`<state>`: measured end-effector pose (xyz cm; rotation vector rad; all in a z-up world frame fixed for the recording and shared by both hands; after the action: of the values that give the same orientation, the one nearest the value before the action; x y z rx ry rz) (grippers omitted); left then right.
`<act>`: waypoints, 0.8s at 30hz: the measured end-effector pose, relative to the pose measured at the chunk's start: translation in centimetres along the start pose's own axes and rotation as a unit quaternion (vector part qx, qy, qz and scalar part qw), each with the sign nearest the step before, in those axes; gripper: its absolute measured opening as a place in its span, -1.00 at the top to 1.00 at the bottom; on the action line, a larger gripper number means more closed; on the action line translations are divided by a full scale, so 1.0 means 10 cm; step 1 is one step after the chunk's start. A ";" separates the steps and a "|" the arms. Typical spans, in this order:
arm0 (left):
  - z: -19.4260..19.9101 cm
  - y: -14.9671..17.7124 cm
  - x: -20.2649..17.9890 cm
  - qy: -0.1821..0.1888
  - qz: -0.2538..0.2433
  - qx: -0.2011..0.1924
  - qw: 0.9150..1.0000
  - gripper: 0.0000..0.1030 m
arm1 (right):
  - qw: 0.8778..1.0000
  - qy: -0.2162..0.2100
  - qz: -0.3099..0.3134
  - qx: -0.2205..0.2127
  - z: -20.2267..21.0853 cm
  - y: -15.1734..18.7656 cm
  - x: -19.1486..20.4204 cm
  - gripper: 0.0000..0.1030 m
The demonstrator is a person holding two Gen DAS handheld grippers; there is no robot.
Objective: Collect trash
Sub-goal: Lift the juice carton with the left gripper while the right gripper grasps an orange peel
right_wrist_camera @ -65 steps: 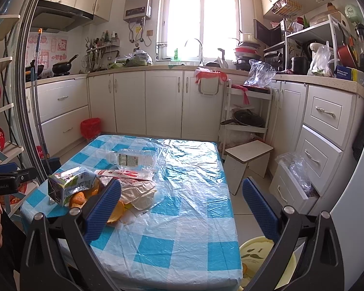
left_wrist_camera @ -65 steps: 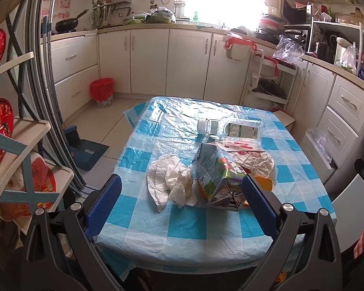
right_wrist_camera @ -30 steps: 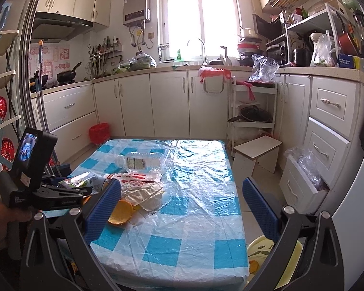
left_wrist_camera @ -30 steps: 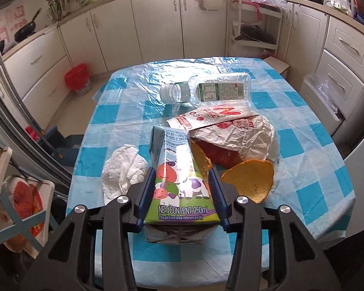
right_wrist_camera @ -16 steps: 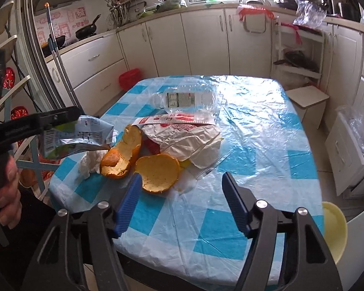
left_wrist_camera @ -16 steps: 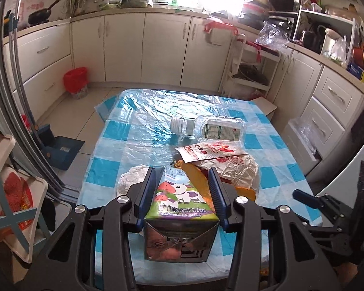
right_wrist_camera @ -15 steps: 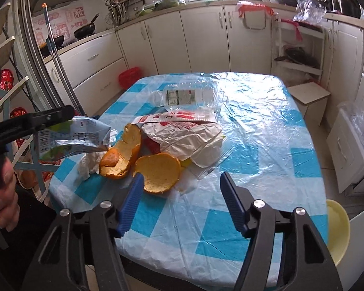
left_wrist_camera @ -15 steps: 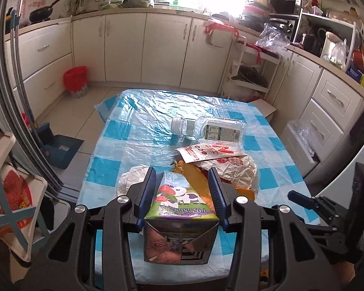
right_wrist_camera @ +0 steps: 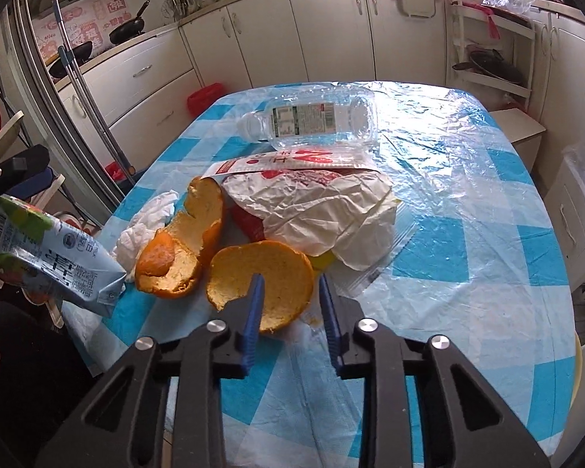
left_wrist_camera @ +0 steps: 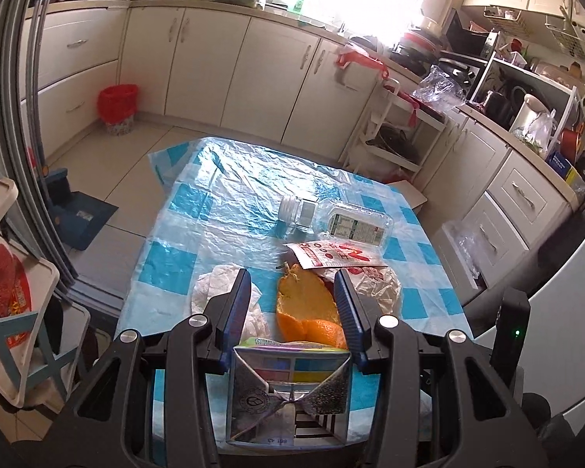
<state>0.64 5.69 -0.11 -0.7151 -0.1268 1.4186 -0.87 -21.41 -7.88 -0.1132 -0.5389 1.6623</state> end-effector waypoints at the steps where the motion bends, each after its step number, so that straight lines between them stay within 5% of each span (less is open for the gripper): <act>1: 0.00 -0.01 0.00 0.001 0.001 0.000 1.000 0.20 | 1.000 -0.004 0.002 0.000 0.01 0.00 0.00 0.79; 24: 0.13 -0.06 -0.29 0.048 -0.014 -0.014 0.999 0.20 | 0.996 0.011 -0.016 -0.082 0.67 0.24 -0.42 0.91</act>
<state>-0.01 3.47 2.14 -0.8001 -0.0806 1.3549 -4.86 -27.51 -3.91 -0.2420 -0.6562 1.5824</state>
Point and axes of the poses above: each gripper's, at about its wrist camera, not at the fingertips, and z roughly against the way its jaws point, x to its left, y to its underside, the point moved 2 cm from there along -z, roughly the way its jaws point, and after that the axes turned 15 degrees about x, right-handed, at the moved point
